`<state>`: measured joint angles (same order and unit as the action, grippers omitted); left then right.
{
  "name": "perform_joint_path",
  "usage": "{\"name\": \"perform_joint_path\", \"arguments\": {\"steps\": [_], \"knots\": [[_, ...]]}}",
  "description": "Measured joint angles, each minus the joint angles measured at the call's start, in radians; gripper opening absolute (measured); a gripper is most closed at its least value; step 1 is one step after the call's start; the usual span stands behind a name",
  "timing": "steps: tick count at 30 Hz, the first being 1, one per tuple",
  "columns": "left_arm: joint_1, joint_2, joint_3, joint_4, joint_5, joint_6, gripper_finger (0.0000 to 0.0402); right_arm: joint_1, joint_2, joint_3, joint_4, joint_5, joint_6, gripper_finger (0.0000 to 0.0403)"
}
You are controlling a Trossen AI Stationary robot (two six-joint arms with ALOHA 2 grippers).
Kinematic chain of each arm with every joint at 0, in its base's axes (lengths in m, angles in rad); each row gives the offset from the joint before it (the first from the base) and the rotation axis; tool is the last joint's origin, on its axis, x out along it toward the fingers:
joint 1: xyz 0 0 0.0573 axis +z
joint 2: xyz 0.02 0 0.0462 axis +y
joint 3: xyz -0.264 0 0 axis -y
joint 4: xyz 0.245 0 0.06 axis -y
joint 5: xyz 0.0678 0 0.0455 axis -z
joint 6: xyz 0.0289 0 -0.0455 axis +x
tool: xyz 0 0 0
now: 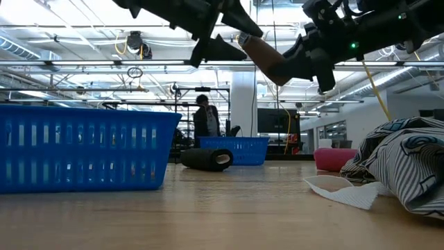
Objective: Pick & Place Medicine items
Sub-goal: Put the brown bandage into the top blue basket
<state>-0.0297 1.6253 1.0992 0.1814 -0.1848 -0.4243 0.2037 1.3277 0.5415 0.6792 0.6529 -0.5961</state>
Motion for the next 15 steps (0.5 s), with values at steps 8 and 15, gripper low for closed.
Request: {"name": "perform_joint_path", "arguments": {"steps": [8,15], "knots": [[0.043,0.0,0.0,-0.001,0.089,-0.025,0.0165,0.0,0.0,0.0,-0.004,0.0,0.005,0.008],[0.061,-0.007,0.0,-0.031,0.119,0.059,0.0032,0.0,0.0,0.0,-0.023,-0.013,0.1,0.01]]}}
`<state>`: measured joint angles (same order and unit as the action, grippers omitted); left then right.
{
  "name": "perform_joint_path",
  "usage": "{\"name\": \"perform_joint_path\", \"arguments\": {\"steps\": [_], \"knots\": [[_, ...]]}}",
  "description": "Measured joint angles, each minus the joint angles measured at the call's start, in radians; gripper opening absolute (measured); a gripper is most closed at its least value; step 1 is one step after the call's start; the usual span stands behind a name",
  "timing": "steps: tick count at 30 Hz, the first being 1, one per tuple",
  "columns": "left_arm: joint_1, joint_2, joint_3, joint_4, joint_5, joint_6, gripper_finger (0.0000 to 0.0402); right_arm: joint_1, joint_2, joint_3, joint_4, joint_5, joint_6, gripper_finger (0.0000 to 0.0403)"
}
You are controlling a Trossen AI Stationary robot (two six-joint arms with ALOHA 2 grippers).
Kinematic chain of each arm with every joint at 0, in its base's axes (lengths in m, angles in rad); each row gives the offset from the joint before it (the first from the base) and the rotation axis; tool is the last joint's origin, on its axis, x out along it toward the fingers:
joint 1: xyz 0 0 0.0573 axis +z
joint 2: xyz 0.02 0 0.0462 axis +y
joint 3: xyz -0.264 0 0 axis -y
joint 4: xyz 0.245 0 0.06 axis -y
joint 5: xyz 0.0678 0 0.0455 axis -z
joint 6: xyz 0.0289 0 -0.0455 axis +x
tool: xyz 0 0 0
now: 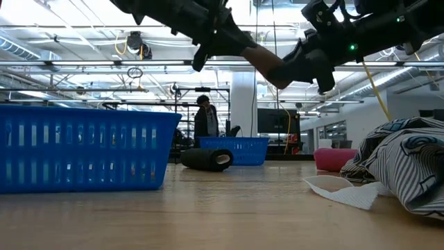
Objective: Pick & Place Medicine items
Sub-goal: Put the brown bandage into the top blue basket
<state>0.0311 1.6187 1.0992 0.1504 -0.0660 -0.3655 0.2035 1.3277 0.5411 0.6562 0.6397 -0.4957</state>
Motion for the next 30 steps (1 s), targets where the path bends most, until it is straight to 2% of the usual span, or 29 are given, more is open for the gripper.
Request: {"name": "perform_joint_path", "arguments": {"steps": [5,9,12,17,21,30], "knots": [[0.007,-0.069,-0.007,-0.027,-0.057,0.115,0.0025,0.009,-0.056,0.005,-0.044,0.07,0.194,0.0132],[0.033,-0.135,-0.059,-0.028,-0.071,0.213,0.0021,0.008,-0.139,-0.001,-0.129,0.072,0.286,0.0154],[0.063,-0.158,-0.128,0.064,-0.042,0.268,0.0021,0.008,-0.184,-0.004,-0.18,0.04,0.312,0.0165],[0.153,-0.156,-0.269,0.2,0.021,0.183,0.0021,0.006,-0.214,-0.032,-0.172,0.04,0.329,0.017],[0.208,-0.144,-0.347,0.286,0.024,0.076,0.0021,0.002,-0.215,-0.048,-0.123,0.038,0.324,0.0167],[0.234,-0.132,-0.357,0.279,0.032,-0.043,0.0021,-0.02,-0.214,-0.05,-0.102,0.036,0.32,0.0166]]}}
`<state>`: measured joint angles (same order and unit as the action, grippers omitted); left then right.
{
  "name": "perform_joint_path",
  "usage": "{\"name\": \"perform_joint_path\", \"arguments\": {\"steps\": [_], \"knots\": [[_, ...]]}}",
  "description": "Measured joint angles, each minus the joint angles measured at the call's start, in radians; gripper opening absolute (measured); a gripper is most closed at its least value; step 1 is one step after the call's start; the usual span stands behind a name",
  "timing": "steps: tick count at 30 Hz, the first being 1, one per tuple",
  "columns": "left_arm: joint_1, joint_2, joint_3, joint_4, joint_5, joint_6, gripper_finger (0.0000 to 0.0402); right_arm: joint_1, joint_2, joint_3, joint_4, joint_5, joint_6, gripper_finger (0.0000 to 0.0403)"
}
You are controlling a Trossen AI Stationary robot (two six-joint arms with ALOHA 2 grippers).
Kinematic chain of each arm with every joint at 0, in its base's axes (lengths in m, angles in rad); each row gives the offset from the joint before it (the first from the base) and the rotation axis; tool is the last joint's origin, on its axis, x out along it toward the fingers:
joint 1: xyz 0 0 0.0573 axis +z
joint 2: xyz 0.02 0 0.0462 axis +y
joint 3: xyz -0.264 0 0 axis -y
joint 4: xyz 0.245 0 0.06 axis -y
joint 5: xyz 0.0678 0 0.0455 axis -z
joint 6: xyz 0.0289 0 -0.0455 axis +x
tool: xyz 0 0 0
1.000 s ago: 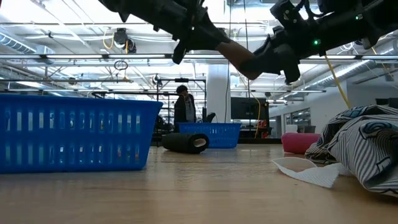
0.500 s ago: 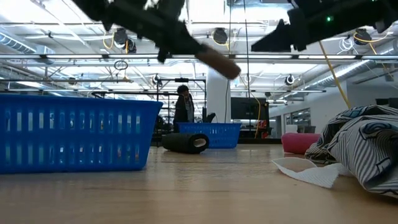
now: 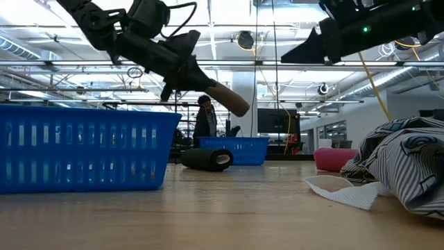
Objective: Pick & Place Medicine items
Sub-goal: Put the brown bandage into the top blue basket
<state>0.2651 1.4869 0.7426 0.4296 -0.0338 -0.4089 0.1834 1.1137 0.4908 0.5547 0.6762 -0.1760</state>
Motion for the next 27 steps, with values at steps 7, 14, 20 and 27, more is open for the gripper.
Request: {"name": "perform_joint_path", "arguments": {"steps": [7,14,20,27], "knots": [[0.003,0.094,0.146,-0.178,0.003,-0.039,0.002,-0.001,0.0,0.0,0.002,-0.001,0.0,0.0161],[0.01,0.216,0.278,-0.307,-0.02,-0.071,0.002,-0.001,0.0,0.0,-0.004,-0.001,0.0,0.0162],[0.015,0.252,0.288,-0.286,-0.049,-0.111,0.002,-0.001,0.0,0.0,-0.006,-0.001,0.0,0.0158],[0.015,0.255,0.288,-0.286,-0.056,-0.111,0.0027,-0.001,0.0,0.0,-0.006,-0.001,0.0,0.0161]]}}
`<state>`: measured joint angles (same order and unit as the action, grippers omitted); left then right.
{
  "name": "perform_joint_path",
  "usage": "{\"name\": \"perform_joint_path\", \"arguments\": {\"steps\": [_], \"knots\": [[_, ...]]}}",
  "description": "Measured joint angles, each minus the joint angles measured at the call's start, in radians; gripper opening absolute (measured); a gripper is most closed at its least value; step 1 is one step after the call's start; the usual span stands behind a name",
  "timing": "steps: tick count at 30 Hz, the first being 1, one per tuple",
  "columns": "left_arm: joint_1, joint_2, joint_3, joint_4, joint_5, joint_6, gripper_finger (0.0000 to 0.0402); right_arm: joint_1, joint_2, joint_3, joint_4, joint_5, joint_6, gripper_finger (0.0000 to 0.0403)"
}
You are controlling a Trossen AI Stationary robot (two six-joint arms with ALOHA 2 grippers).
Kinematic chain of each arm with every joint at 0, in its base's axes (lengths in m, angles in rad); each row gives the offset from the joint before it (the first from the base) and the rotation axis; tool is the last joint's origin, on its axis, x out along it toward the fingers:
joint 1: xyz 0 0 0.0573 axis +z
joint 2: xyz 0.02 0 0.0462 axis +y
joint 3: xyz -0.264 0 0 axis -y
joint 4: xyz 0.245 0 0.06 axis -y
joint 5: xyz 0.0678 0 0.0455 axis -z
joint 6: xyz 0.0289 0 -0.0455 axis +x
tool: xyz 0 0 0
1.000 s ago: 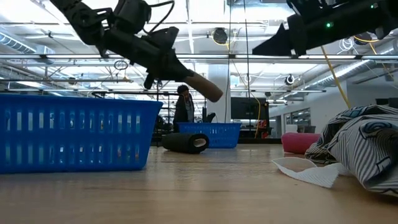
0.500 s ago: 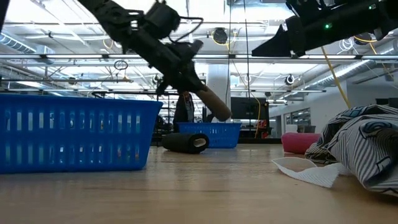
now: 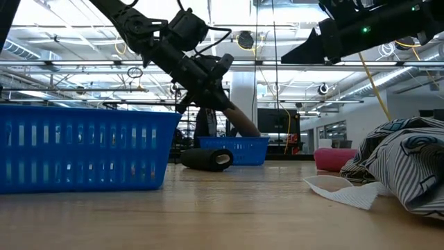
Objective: Pick & Place Medicine items
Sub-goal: Put the brown bandage into the top blue basket, then put the white medicine bottle into the bottom blue basket
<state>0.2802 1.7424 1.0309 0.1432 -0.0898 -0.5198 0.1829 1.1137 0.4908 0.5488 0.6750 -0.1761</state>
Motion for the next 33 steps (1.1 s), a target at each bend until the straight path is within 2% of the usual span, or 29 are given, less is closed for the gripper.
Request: {"name": "perform_joint_path", "arguments": {"steps": [8,21,33], "knots": [[-0.006,0.001,-0.001,-0.001,0.002,0.0,0.0082,0.0,0.0,0.0,0.0,0.0,0.0,0.0161],[-0.015,0.002,-0.002,-0.003,0.0,-0.042,0.0118,0.0,0.0,0.001,0.0,0.0,0.0,0.0161],[-0.016,0.001,-0.003,0.0,0.026,-0.038,0.0194,0.0,0.0,0.001,-0.001,0.0,0.0,0.0162]]}}
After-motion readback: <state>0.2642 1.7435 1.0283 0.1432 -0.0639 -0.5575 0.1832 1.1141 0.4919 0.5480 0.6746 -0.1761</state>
